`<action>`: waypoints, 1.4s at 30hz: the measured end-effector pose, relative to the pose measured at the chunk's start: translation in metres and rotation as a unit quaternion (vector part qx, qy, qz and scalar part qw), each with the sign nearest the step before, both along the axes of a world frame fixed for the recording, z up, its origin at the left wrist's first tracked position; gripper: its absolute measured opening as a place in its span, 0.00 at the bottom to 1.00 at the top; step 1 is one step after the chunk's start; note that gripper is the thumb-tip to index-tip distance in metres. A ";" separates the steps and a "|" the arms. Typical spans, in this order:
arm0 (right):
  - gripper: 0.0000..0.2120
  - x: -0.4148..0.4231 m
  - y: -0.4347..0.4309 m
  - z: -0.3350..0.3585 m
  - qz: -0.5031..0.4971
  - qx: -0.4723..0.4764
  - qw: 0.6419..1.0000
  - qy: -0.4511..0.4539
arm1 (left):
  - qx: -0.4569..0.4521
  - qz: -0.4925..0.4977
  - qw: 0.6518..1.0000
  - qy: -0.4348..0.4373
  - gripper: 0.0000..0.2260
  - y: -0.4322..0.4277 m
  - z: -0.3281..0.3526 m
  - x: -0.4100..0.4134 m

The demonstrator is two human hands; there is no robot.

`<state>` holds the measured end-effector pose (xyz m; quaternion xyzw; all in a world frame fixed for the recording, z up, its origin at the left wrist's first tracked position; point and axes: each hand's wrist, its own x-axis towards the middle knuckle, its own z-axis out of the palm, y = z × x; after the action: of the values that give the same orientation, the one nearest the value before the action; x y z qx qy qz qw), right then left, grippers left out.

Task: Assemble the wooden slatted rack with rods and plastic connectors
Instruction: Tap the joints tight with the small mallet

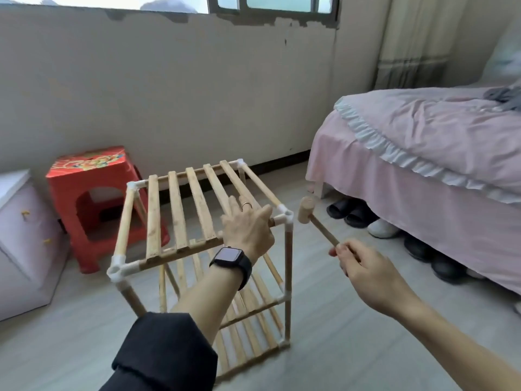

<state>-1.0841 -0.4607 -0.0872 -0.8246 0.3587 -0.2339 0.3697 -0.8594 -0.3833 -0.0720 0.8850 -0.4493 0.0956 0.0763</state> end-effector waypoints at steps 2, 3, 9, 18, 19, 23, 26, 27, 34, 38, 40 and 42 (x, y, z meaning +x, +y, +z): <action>0.13 -0.002 0.004 0.007 0.016 -0.010 1.000 0.009 | -0.027 -0.027 0.999 -0.017 0.04 0.015 -0.002 0.004; 0.13 -0.001 0.006 0.010 0.026 -0.015 0.999 0.010 | -0.030 -0.040 0.999 -0.021 0.03 0.022 -0.002 0.006; 0.14 0.007 0.020 0.025 0.090 -0.050 0.994 0.027 | -0.047 -0.079 0.992 -0.085 0.07 0.060 -0.009 0.024; 0.16 0.019 0.030 0.062 0.091 -0.183 0.962 0.180 | -0.047 -0.030 0.994 -0.090 0.29 0.061 -0.010 0.018; 0.17 0.021 0.030 0.066 0.089 -0.193 0.957 0.198 | -0.044 -0.030 0.995 -0.090 0.29 0.061 -0.010 0.018; 0.17 0.022 0.036 0.088 0.079 -0.212 0.954 0.197 | -0.041 -0.027 0.995 -0.087 0.28 0.062 -0.011 0.017; 0.15 0.020 0.040 0.090 0.035 -0.189 0.981 -0.031 | -0.046 -0.022 0.994 -0.092 0.28 0.061 -0.012 0.018; 0.14 0.020 0.041 0.084 0.028 -0.200 0.978 -0.046 | -0.046 -0.020 0.994 -0.095 0.28 0.061 -0.012 0.018; 0.13 0.028 0.035 0.082 0.031 -0.240 0.964 0.106 | -0.026 -0.019 0.994 -0.104 0.28 0.062 -0.009 0.017; 0.10 0.028 0.042 0.071 0.020 -0.290 0.954 0.074 | -0.024 -0.015 0.994 -0.104 0.28 0.061 -0.010 0.019; 0.12 0.027 0.044 0.058 0.049 -0.273 0.928 0.249 | -0.023 -0.019 0.994 -0.105 0.28 0.060 -0.009 0.020; 0.13 0.024 0.036 0.066 0.046 -0.226 0.942 0.246 | -0.031 -0.022 0.994 -0.105 0.28 0.061 -0.009 0.020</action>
<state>-1.0603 -0.4249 -0.0208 -0.9339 0.3376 -0.0815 0.0845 -0.8398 -0.3227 -0.0808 0.8572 -0.4712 0.1996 0.0581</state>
